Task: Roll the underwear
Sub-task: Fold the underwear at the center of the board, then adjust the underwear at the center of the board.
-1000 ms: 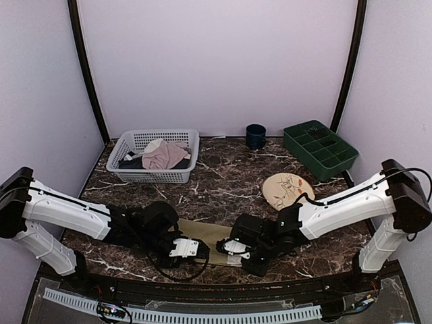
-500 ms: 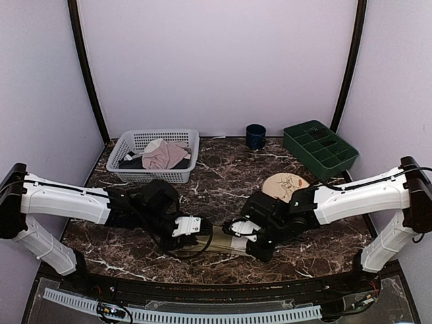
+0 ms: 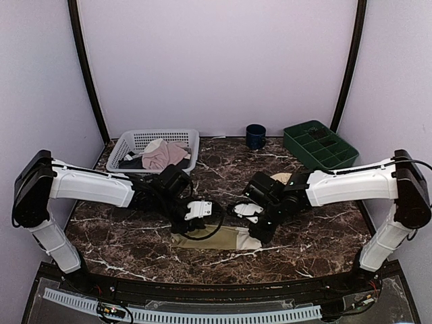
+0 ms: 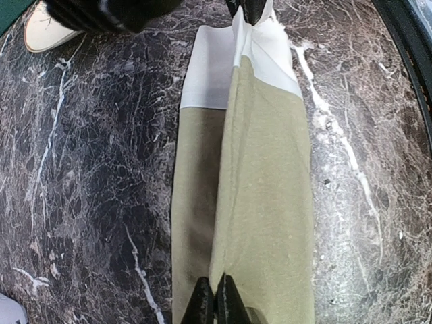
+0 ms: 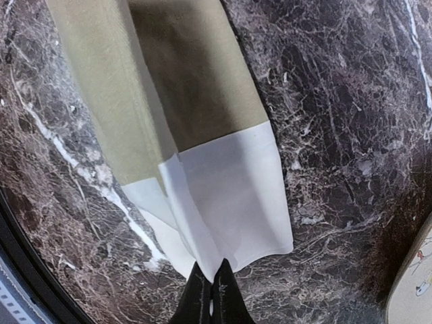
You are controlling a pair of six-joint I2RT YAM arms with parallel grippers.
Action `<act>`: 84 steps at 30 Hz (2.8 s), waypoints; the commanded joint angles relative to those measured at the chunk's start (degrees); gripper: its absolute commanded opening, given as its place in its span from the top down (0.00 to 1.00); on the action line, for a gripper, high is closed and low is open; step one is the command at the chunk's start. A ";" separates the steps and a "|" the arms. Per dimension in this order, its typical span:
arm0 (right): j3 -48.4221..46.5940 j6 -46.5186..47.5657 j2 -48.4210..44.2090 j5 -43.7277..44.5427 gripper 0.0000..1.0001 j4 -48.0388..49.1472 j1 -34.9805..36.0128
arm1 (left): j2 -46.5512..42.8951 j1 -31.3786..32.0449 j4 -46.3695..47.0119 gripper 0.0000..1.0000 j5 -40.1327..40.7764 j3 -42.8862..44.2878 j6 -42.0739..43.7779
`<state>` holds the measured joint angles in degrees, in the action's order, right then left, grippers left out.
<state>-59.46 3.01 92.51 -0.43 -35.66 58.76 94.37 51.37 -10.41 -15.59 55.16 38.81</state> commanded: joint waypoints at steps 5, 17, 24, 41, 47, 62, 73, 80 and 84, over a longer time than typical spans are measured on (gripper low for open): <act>-3.35 2.45 4.31 0.22 1.00 -2.24 -3.29 | 4.69 -1.36 -1.52 1.00 0.12 4.23 2.16; -4.07 -0.13 7.96 3.20 0.92 -2.30 -5.42 | 10.32 -1.77 -2.58 0.80 3.28 8.99 -1.29; -6.19 -5.99 5.73 8.01 0.71 -5.00 -9.15 | 5.27 -3.47 -4.06 0.62 9.64 9.21 -16.05; -10.18 -9.24 8.65 -14.10 0.68 -1.25 -11.60 | -10.88 5.50 -5.80 0.63 2.56 -6.20 -56.09; -10.94 -8.98 10.11 -13.80 0.72 -1.74 -13.59 | -10.44 6.28 -2.59 0.72 4.64 -11.29 -66.38; -8.50 -7.74 8.99 -13.41 0.82 -2.82 -18.95 | 9.40 -8.28 -8.66 0.75 8.33 6.76 -54.45; -2.82 -11.05 9.74 -19.18 0.89 2.73 -18.03 | 7.52 -10.51 -11.97 0.55 4.43 18.24 -44.21; 4.60 -15.09 9.99 -20.99 0.91 9.68 -13.61 | -4.36 -10.51 -7.36 0.53 1.99 8.93 -47.14; 8.61 -18.60 9.80 -22.60 0.92 14.38 -10.23 | -7.85 -10.35 -8.05 0.53 1.54 6.39 -48.36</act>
<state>-55.79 -11.22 101.23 -21.61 -25.78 44.95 89.58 40.73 -18.61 -12.51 64.51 -8.25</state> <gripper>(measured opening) 0.085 0.471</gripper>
